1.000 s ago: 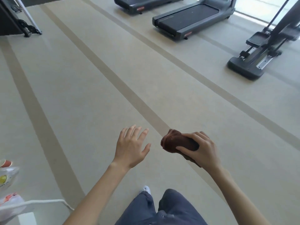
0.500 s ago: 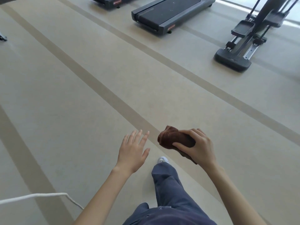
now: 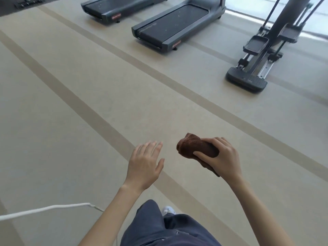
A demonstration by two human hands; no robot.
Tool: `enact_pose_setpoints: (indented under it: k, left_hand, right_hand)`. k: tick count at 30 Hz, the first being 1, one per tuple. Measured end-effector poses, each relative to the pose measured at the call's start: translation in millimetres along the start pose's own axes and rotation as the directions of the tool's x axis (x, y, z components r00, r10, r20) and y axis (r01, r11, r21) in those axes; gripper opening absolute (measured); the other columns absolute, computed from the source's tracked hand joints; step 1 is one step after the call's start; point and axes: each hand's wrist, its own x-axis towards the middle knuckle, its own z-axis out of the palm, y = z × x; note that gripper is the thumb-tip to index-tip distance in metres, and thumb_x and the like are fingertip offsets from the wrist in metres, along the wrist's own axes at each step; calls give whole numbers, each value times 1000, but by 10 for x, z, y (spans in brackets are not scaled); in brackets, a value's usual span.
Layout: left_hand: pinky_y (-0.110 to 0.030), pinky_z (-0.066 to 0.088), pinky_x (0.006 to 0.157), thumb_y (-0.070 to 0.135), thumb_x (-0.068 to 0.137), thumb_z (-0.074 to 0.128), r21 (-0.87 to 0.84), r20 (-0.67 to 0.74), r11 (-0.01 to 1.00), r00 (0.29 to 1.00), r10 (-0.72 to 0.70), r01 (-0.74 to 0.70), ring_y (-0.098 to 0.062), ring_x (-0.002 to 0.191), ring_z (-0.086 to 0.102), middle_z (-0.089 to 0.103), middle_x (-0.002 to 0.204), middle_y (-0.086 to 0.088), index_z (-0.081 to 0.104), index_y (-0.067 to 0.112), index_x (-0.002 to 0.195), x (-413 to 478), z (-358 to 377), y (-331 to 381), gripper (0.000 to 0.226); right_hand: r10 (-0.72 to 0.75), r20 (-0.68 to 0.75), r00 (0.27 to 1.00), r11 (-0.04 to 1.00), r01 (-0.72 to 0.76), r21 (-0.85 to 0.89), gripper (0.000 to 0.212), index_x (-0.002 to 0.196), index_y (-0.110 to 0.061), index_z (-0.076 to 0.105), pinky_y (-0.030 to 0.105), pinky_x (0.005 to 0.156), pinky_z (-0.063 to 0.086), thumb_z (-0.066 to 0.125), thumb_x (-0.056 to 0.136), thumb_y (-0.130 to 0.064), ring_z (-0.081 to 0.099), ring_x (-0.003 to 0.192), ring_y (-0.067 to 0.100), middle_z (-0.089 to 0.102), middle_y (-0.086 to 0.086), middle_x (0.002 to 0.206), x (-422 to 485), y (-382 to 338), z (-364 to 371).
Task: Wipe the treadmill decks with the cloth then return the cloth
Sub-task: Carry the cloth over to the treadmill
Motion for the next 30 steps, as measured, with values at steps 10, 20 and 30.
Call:
enact_pose_setpoints:
  k: [10, 20, 30]
  left_hand:
    - [-46, 42, 101, 31, 82, 66, -21, 83, 999, 996, 40, -38, -28, 120, 54, 59, 128, -10, 56, 13, 129, 1452, 373, -341, 51]
    - [-45, 40, 101, 37, 88, 42, -39, 10, 994, 995, 99, -99, -28, 121, 53, 58, 129, -10, 55, 12, 130, 3621, 255, -1124, 50]
    - [-45, 42, 100, 36, 85, 48, -53, 83, 992, 990, 116, -112, -28, 118, 55, 60, 127, -10, 57, 13, 128, 4834, 526, -1399, 49]
  right_hand:
    - [101, 7, 995, 995, -101, 23, 33, 94, -28, 70, 28, 69, 48, 81, 66, -41, 57, 80, 7, 62, -17, 80, 1109, 460, 342]
    - [93, -114, 989, 996, -94, -4, 34, 95, -28, 70, 25, 71, 46, 81, 65, -40, 55, 83, 7, 61, -19, 83, 3242, 490, 555]
    - [151, -66, 986, 989, -151, 6, 35, 95, -27, 70, 25, 72, 46, 82, 65, -40, 56, 83, 8, 62, -19, 84, 4379, 851, 909]
